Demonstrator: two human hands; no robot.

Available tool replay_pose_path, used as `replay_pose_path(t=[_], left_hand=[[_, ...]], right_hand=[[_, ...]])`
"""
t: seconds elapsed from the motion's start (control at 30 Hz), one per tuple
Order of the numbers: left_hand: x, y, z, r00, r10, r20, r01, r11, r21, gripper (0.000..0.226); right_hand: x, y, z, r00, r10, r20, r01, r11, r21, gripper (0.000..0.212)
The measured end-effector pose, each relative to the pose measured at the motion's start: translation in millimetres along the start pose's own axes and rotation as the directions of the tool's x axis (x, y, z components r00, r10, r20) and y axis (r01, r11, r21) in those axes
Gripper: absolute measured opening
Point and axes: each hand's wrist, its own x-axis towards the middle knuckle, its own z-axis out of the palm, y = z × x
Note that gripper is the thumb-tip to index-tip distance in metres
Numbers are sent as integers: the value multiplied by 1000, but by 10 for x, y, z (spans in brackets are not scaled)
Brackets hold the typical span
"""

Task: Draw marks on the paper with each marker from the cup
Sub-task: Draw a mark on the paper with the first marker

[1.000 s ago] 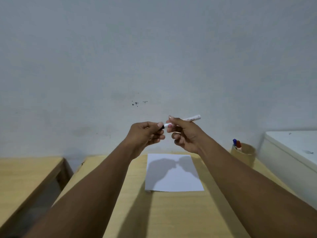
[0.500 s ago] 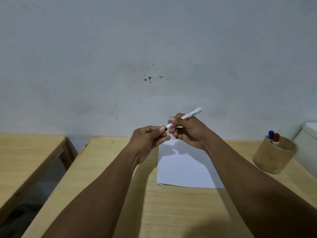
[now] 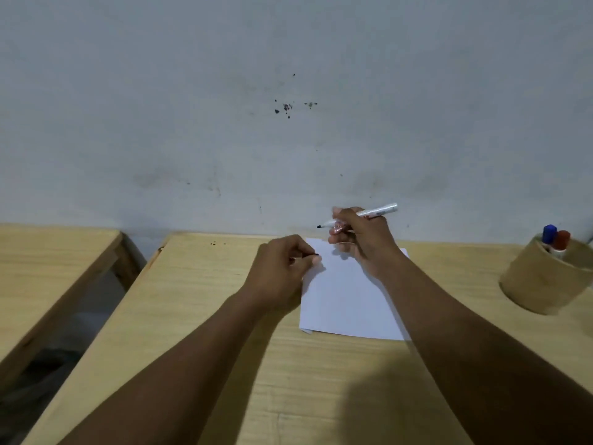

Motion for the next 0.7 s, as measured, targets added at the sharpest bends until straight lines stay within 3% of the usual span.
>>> replay_pose_path(t=[0.17,0.27,0.7], left_hand=[[-193,-187,122,994,105,43,-111,976,186,12],[-186,-206,134,985,168,36,-171,953,248,17],[-128,-223,152,980,197,-3,-189,948,256,18]], right_hand=[[16,282,26,994,-27,-102,18,995,-93,17],[9,272,3,998,-32,-62,21,985,-173,16],[215,460,154,979,-196,-57,164,924,-347,19]])
